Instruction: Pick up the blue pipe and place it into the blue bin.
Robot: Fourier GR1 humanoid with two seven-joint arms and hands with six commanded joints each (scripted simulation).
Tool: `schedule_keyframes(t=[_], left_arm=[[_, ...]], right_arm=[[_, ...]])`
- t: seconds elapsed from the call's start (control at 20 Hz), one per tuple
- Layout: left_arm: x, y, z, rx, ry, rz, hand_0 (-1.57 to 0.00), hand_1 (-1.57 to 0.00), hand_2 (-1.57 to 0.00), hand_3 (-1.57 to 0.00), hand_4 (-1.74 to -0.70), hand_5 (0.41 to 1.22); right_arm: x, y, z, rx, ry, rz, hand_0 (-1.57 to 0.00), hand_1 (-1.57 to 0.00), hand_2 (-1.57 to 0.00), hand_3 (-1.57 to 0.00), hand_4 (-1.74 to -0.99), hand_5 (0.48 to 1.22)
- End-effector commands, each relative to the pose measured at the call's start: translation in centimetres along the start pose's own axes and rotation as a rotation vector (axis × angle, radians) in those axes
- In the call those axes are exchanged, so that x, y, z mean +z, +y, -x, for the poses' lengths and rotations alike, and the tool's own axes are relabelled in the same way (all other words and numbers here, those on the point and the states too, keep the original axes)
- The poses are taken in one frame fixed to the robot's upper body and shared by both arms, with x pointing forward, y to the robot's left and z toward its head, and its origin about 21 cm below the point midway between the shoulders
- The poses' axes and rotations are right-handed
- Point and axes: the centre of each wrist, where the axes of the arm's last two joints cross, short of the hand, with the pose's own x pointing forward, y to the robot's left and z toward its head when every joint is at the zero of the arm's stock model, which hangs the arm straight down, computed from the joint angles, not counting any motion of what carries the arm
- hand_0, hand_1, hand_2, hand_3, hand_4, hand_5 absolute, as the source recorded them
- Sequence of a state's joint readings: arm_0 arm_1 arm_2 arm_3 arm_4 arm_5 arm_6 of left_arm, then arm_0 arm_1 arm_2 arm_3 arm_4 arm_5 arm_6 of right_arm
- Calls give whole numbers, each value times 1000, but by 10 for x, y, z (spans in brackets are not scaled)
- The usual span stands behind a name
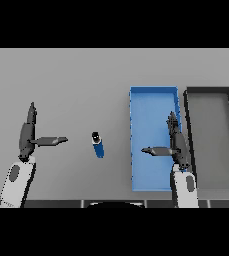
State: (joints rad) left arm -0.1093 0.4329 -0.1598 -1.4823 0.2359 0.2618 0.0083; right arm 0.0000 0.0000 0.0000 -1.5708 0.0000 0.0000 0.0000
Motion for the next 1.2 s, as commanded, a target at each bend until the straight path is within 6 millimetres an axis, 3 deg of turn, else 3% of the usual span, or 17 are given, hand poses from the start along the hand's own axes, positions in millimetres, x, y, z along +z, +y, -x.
schedule_keyframes(t=[0.0,0.25,0.3,0.4,0.7,0.85,1.15], left_arm=[[-1,0,0,1,-4,-1,1,1,1,1,-967,594],[-8,-4,-3,4,-8,1,1,1,1,1,-967,594],[-4,5,-3,-80,-55,151,1,1,1,1,-967,594],[-7,25,-6,-156,-64,296,1,1,1,1,-970,596],[-3,33,-8,-176,-116,437,1,1,1,1,-965,590],[12,26,-13,-174,-132,564,1,1,1,1,-984,578],[37,-12,-22,-250,-19,767,1,1,1,1,-1047,483]], right_arm=[[-1,0,0,0,1,1,1,1,1,1,-1210,594],[-8,1,-1,0,7,0,1,1,1,1,-1210,594],[-6,-9,-8,152,-60,-54,1,1,1,1,-1210,594],[2,-16,-14,295,-114,-120,1,1,1,1,-1198,589],[9,-15,-16,366,-101,-156,1,1,1,1,-1182,583],[9,-15,-22,343,-112,-156,1,1,1,1,-1194,579],[6,-13,-24,320,-107,-166,1,1,1,1,-1228,573]])
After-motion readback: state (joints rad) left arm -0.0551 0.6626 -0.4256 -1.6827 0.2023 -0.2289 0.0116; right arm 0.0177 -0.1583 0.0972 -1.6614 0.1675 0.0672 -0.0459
